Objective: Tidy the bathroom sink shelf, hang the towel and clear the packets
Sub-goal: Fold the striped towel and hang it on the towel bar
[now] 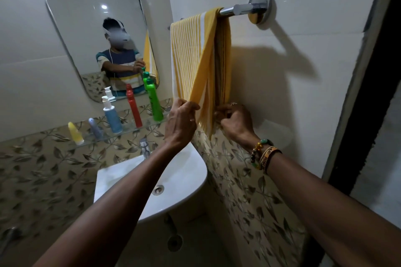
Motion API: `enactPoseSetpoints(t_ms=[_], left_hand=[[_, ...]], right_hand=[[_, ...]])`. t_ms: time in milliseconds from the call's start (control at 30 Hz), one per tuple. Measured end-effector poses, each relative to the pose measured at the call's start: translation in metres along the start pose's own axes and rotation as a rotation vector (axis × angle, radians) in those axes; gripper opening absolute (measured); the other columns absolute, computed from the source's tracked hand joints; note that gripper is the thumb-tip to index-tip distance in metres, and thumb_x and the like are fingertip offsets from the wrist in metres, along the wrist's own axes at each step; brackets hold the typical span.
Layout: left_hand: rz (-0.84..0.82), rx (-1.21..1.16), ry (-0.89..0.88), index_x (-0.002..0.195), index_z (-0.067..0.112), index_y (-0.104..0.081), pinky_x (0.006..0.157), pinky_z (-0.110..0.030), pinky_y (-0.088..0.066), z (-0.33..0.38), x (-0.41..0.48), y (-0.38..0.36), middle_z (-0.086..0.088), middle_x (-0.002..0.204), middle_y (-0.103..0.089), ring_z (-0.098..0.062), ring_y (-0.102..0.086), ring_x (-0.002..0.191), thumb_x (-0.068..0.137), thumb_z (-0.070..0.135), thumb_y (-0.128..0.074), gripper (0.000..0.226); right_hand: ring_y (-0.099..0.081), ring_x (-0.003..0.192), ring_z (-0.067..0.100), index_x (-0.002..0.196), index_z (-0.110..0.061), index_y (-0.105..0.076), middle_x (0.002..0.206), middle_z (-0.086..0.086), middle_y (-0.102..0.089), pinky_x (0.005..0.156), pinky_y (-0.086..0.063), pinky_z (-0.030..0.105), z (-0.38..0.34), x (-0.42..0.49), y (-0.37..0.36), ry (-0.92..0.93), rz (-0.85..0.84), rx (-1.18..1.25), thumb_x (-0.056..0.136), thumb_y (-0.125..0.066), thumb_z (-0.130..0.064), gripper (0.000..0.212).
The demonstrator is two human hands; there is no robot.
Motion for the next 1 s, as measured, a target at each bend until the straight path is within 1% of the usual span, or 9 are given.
enactPoseSetpoints(t_ms=[100,267,333,433,533,667,800,900,1000], left_hand=[[-0.028,0.015,-0.014,0.110,0.006,-0.072,0.067,-0.036,-0.052,0.004,0.003,-0.007,-0.013,0.104,-0.056,-0.023,-0.055,0.083,0.094,0.012,-0.065,0.019],[-0.176,0.079,0.089,0.121,0.012,-0.068,0.075,-0.034,-0.049,0.009,0.009,-0.032,-0.008,0.113,-0.053,-0.025,-0.056,0.095,0.084,0.047,-0.074,0.052],[-0.160,0.111,0.090,0.117,0.011,-0.070,0.071,-0.033,-0.045,0.012,0.012,-0.038,-0.007,0.108,-0.052,-0.024,-0.054,0.091,0.085,0.047,-0.074,0.048],[-0.095,0.102,0.106,0.100,0.005,-0.073,0.066,-0.035,-0.044,0.014,0.013,-0.041,-0.005,0.096,-0.049,-0.019,-0.048,0.078,0.094,0.030,-0.065,0.027],[-0.017,0.044,0.156,0.088,0.003,-0.061,0.062,-0.033,-0.037,0.009,0.008,-0.037,-0.010,0.089,-0.055,-0.022,-0.049,0.072,0.091,0.018,-0.063,0.016],[0.064,-0.003,0.145,0.084,0.005,-0.049,0.055,-0.042,-0.045,-0.003,0.000,-0.025,-0.011,0.074,-0.054,-0.028,-0.052,0.063,0.086,0.009,-0.061,0.014],[0.039,-0.029,0.028,0.093,0.014,-0.039,0.047,-0.030,-0.039,-0.003,-0.003,-0.020,-0.002,0.072,-0.047,-0.016,-0.046,0.054,0.089,0.003,-0.059,0.023],[-0.052,0.024,-0.084,0.097,0.010,-0.048,0.051,-0.029,-0.034,0.000,-0.005,-0.026,-0.004,0.083,-0.049,-0.021,-0.048,0.061,0.091,0.001,-0.053,0.012],[-0.082,0.061,-0.040,0.105,0.007,-0.064,0.059,-0.032,-0.038,-0.001,-0.004,-0.032,-0.015,0.105,-0.058,-0.030,-0.056,0.078,0.093,0.004,-0.053,0.017]], right_hand=[[-0.066,0.097,0.013,0.114,-0.029,-0.072,0.112,-0.011,-0.071,0.087,-0.059,0.038,-0.001,0.001,-0.005,0.017,-0.071,-0.074,0.090,-0.058,-0.004,0.038],[-0.064,0.098,0.018,0.115,-0.026,-0.068,0.108,-0.006,-0.065,0.081,-0.058,0.032,0.001,-0.002,-0.001,0.012,-0.101,-0.010,0.092,-0.053,-0.002,0.036],[-0.066,0.100,0.021,0.127,-0.026,-0.063,0.117,-0.003,-0.066,0.084,-0.060,0.037,0.005,-0.003,0.003,-0.004,-0.100,-0.007,0.092,-0.048,0.002,0.048],[-0.067,0.100,0.019,0.135,-0.027,-0.059,0.127,0.000,-0.065,0.082,-0.061,0.037,0.008,-0.002,0.009,0.017,-0.112,-0.037,0.089,-0.046,0.007,0.058],[-0.068,0.093,0.020,0.128,-0.026,-0.066,0.118,0.001,-0.071,0.078,-0.061,0.038,0.011,0.000,0.014,0.048,-0.092,-0.075,0.084,-0.050,0.005,0.056],[-0.068,0.093,0.030,0.104,-0.010,-0.074,0.103,0.011,-0.074,0.076,-0.059,0.043,0.007,0.002,0.013,0.171,0.019,-0.194,0.090,-0.062,-0.016,0.019],[-0.065,0.067,0.023,0.078,-0.013,-0.071,0.074,0.004,-0.069,0.065,-0.058,0.039,0.009,0.014,-0.005,0.086,-0.102,-0.230,0.092,-0.063,-0.050,0.041],[-0.066,0.074,0.022,0.080,-0.017,-0.074,0.079,0.001,-0.071,0.070,-0.058,0.037,0.008,0.014,-0.009,0.096,-0.050,-0.346,0.093,-0.060,-0.042,0.032],[-0.065,0.080,0.025,0.077,-0.017,-0.071,0.083,0.002,-0.070,0.070,-0.056,0.041,0.004,0.009,-0.012,0.123,-0.048,-0.293,0.093,-0.056,-0.031,0.026]])
Point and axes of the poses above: each hand's wrist, its own x-axis towards the middle knuckle, its own y-axis out of the back of the hand, z = x × y, the point moved 5 cm from there along x, towards the middle knuckle
